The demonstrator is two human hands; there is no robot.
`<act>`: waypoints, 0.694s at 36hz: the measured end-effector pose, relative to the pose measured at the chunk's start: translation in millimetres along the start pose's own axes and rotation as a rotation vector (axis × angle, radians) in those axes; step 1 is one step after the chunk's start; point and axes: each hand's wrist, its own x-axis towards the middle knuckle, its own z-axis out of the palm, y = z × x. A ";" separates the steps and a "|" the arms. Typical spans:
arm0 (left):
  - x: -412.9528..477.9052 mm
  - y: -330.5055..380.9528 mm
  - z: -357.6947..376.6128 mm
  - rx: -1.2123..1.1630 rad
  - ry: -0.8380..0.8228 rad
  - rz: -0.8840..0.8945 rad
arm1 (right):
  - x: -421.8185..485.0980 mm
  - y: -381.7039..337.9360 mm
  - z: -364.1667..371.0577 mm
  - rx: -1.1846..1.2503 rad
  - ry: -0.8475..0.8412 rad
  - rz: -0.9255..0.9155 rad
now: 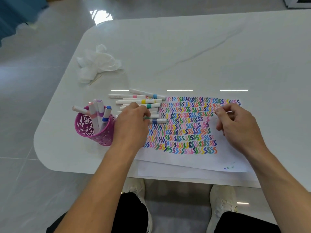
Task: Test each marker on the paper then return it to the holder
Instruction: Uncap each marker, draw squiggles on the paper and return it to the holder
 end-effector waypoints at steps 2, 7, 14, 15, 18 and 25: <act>1.0 1.9 2.2 0.015 0.022 -0.004 | -1.2 -0.1 -1.6 -0.024 -0.011 0.012; 0.5 3.8 4.7 0.021 0.032 0.003 | -5.3 -3.2 -5.4 -0.060 -0.061 0.047; -6.0 8.0 3.2 0.025 0.002 0.069 | -15.0 -9.8 -8.8 -0.089 -0.080 0.040; -7.0 8.5 3.8 0.026 -0.014 0.084 | -16.6 -10.2 -9.2 -0.090 -0.078 0.040; -9.8 10.6 5.0 0.021 -0.029 0.105 | -21.8 -9.2 -12.0 -0.082 -0.063 0.059; -12.3 12.8 8.7 0.011 -0.038 0.106 | -22.4 0.8 -11.4 -0.062 -0.057 0.145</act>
